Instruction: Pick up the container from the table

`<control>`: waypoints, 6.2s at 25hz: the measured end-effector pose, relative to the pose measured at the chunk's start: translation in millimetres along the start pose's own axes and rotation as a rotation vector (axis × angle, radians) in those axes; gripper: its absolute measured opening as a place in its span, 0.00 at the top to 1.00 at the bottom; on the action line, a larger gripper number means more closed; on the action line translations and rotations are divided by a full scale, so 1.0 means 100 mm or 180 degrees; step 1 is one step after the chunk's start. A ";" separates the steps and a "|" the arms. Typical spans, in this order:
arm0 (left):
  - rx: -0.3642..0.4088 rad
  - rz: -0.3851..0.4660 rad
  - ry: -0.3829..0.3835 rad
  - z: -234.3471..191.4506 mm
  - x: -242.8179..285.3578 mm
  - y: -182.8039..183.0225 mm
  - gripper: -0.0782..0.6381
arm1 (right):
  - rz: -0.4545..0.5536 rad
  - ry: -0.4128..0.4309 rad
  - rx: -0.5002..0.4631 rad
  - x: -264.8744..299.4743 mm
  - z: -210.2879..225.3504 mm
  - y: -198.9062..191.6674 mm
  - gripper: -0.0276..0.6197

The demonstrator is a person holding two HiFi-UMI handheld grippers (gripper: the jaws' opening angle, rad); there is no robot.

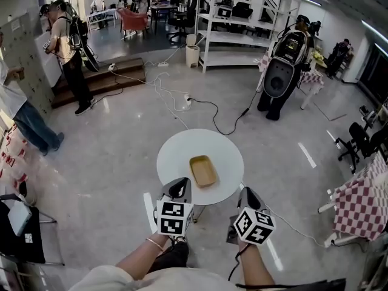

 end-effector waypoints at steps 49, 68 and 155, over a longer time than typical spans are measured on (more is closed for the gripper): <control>-0.0502 -0.0031 0.0403 -1.20 1.28 0.41 0.88 | -0.0181 0.0439 -0.0262 2.02 -0.54 0.86 0.92; -0.0770 -0.0111 0.0766 -1.29 1.09 0.17 0.88 | -0.0491 0.0762 -0.0454 2.22 -0.76 0.60 0.92; -0.1823 -0.1018 0.0895 -1.16 1.24 -1.64 0.88 | -0.2042 0.0906 -0.1081 2.40 -0.59 -1.39 0.64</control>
Point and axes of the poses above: the fingertips, and each gripper's own axes: x forward along the fingers, z to its right, y out of its top, the point moved 5 cm from there along -x, backward along the fingers, and after that the axes turned 15 degrees about -y, right-handed, at the moved point
